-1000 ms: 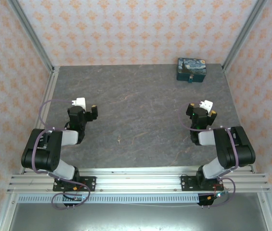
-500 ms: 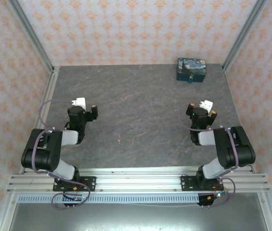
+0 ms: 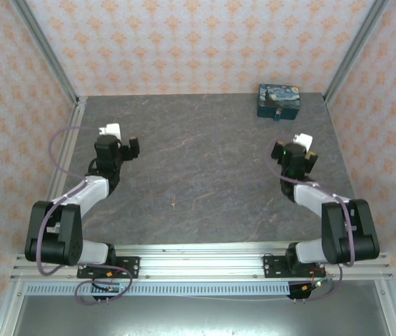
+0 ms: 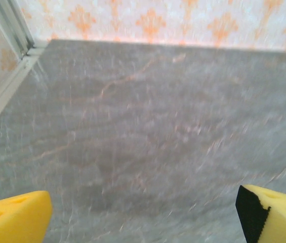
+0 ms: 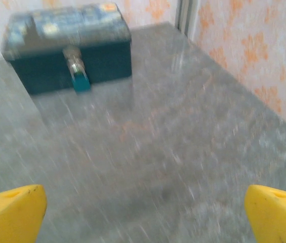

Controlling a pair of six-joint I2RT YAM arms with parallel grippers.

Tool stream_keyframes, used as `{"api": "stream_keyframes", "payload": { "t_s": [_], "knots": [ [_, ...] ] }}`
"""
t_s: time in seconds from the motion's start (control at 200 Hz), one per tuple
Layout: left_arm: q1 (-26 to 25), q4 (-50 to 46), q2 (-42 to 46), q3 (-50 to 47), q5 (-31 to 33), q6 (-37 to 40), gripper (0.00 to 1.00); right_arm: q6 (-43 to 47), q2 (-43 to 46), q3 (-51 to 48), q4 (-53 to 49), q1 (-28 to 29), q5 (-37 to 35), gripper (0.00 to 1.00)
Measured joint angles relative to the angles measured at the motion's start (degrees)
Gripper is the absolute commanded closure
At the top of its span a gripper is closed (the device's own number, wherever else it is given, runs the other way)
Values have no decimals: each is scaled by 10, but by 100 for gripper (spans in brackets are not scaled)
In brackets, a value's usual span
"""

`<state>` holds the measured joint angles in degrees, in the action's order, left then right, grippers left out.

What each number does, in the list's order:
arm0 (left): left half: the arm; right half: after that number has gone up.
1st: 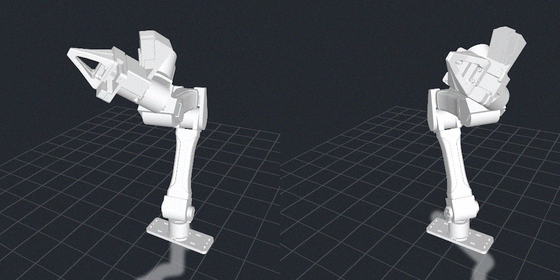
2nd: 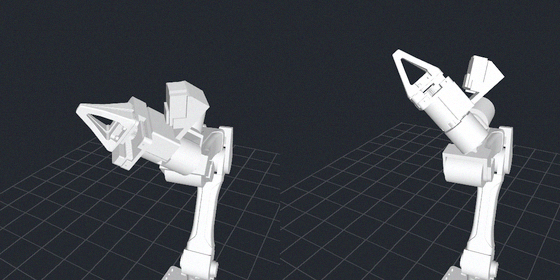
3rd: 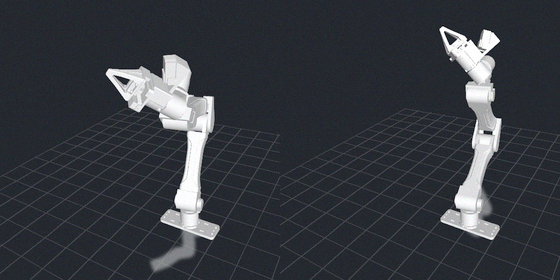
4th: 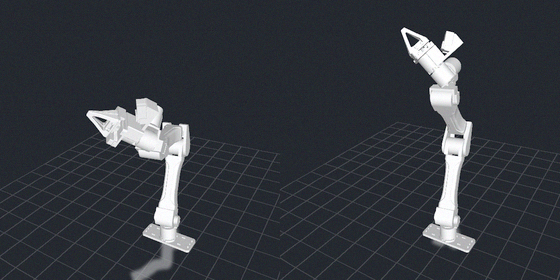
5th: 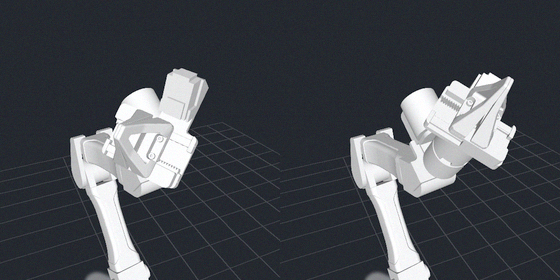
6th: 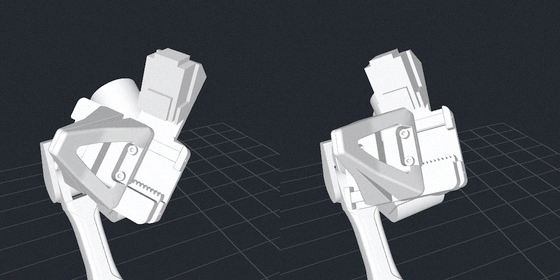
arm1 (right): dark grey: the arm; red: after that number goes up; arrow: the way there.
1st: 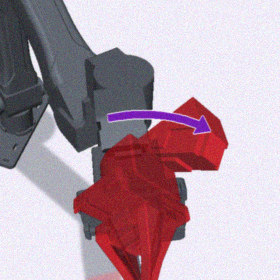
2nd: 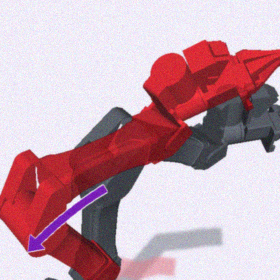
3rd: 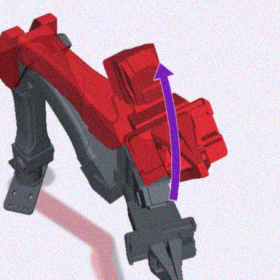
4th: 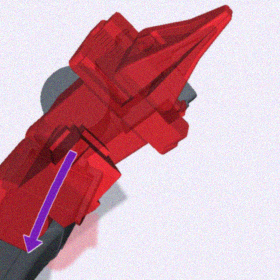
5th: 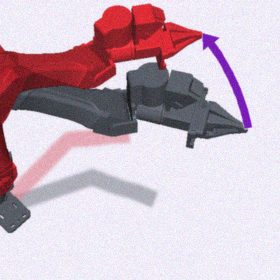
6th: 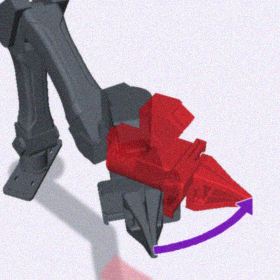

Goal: Unlock a padlock with a key

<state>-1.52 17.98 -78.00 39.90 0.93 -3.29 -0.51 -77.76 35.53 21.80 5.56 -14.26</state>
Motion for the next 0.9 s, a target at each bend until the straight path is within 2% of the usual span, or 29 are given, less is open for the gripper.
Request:
{"api": "stream_keyframes", "payload": {
  "t_s": [0.115,0.215,0.345,0.505,0.776,0.901],
  "knots": [
    [-8,-86,1,95,-3,-53,9,-29,-5,161,-142,0,6,0],
    [-31,-160,-31,177,-6,-108,11,-58,-53,317,-269,0,3,0],
    [-79,-249,-114,291,-14,-180,16,-87,-189,556,-443,-1,-2,0],
    [-151,-329,-252,444,-35,-248,17,-115,-371,797,-605,-6,0,0],
    [-253,-440,-511,772,-75,-290,18,-180,-616,1120,-796,-65,68,0],
    [-273,-462,-617,913,-109,-318,20,-223,-643,1149,-822,-96,99,0]
  ]
}}
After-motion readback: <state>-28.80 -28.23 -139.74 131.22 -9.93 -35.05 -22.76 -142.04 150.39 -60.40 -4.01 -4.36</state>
